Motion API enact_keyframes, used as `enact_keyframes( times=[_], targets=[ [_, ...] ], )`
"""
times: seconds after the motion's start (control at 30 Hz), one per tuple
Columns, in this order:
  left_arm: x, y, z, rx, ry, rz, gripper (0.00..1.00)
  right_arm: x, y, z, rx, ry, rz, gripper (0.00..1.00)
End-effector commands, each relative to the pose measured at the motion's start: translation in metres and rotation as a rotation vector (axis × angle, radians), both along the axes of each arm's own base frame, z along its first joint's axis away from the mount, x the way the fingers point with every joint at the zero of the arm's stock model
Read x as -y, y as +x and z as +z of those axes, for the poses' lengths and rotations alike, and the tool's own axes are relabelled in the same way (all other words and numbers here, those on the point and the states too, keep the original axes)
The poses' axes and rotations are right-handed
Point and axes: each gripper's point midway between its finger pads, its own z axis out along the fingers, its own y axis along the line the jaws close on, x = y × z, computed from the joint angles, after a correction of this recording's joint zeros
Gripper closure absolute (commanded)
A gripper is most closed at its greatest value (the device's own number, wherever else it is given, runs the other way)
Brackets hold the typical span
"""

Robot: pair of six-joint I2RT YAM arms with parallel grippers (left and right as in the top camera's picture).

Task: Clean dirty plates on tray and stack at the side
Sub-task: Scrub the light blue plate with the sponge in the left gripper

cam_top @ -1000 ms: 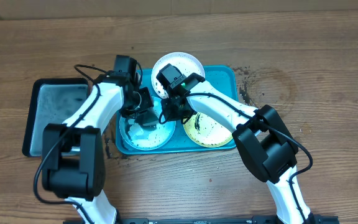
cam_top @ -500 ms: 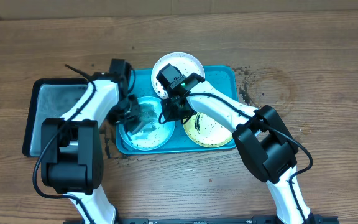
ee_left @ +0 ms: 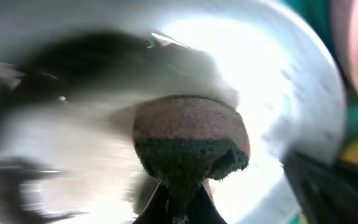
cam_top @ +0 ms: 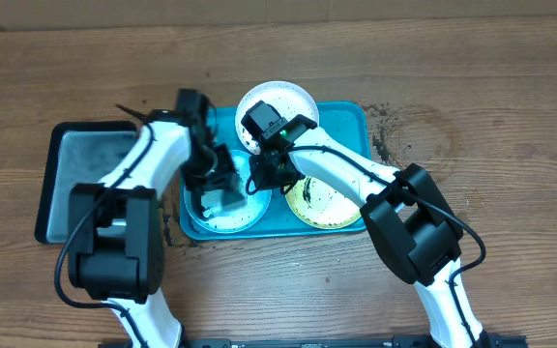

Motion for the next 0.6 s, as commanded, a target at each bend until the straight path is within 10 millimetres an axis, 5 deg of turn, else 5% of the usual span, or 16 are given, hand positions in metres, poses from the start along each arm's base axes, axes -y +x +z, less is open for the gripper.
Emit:
enact_keyframes(
  times=[0.0, 0.1, 0.3, 0.43, 0.57],
  targets=[
    [0.027, -0.018, -0.010, -0.047, -0.070, -0.071, 0.96, 0.006, 0.003, -0.005, 0.004, -0.023, -0.013, 0.92],
    [0.014, -0.023, -0.014, -0.060, 0.021, -0.076, 0.96, 0.007, 0.003, -0.005, 0.002, -0.025, -0.014, 0.92],
    [-0.048, -0.033, -0.017, -0.099, 0.372, -0.039, 0.96, 0.008, 0.002, -0.005, -0.001, -0.028, -0.013, 0.92],
    [-0.101, -0.032, -0.003, -0.074, 0.689, 0.025, 0.96, 0.008, 0.002, -0.005, -0.001, -0.028, -0.013, 0.92],
    [-0.121, -0.026, 0.009, -0.035, 0.826, 0.068, 0.96, 0.007, 0.003, -0.005, 0.001, -0.026, -0.013, 0.92]
  ],
)
